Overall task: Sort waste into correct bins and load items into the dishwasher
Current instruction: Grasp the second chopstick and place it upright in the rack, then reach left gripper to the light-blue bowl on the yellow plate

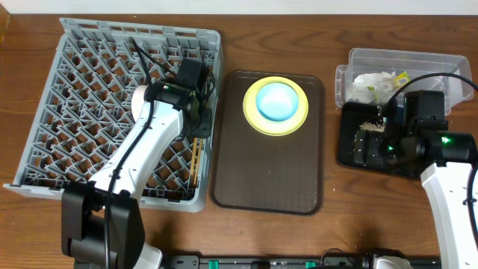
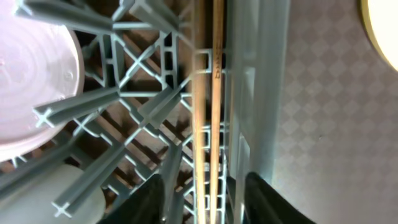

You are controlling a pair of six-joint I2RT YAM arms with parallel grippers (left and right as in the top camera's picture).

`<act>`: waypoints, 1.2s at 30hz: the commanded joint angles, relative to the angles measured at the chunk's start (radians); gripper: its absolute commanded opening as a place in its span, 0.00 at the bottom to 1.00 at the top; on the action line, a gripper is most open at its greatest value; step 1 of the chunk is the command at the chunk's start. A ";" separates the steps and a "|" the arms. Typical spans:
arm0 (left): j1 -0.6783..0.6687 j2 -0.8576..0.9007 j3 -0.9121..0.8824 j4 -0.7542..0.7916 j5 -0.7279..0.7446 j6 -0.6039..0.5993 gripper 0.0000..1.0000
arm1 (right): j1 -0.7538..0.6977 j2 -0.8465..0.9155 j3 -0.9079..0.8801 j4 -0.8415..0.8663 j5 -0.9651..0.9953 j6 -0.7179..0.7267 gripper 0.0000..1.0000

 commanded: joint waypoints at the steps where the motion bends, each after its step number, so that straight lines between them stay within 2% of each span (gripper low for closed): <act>1: 0.003 -0.043 0.019 -0.002 -0.007 0.011 0.59 | -0.016 -0.009 0.018 0.004 0.002 -0.004 0.86; 6: 0.003 -0.154 0.024 -0.007 -0.004 -0.006 0.61 | -0.016 -0.009 0.018 0.053 -0.029 -0.004 0.88; 9: 0.003 -0.232 0.024 -0.002 0.005 -0.064 0.65 | -0.015 -0.009 0.018 0.087 -0.072 -0.004 0.88; 12: -0.001 -0.289 0.024 0.045 0.110 -0.064 0.66 | -0.015 -0.009 0.018 0.110 -0.081 -0.004 0.88; 16: -0.034 -0.288 0.050 0.143 0.128 -0.048 0.70 | -0.015 -0.009 0.018 0.106 -0.080 -0.004 0.88; 20: -0.082 -0.201 0.189 0.152 0.127 -0.019 0.72 | -0.015 -0.009 0.018 0.081 -0.073 -0.004 0.89; 25: -0.169 -0.020 0.349 0.206 0.126 -0.014 0.79 | -0.016 -0.009 0.018 0.048 -0.013 -0.004 0.89; 31: -0.287 0.128 0.351 0.355 0.127 0.055 0.81 | -0.016 -0.009 0.018 0.015 0.059 -0.004 0.90; 36: -0.367 0.253 0.351 0.400 0.124 0.057 0.81 | -0.016 -0.009 0.018 0.010 0.058 -0.004 0.90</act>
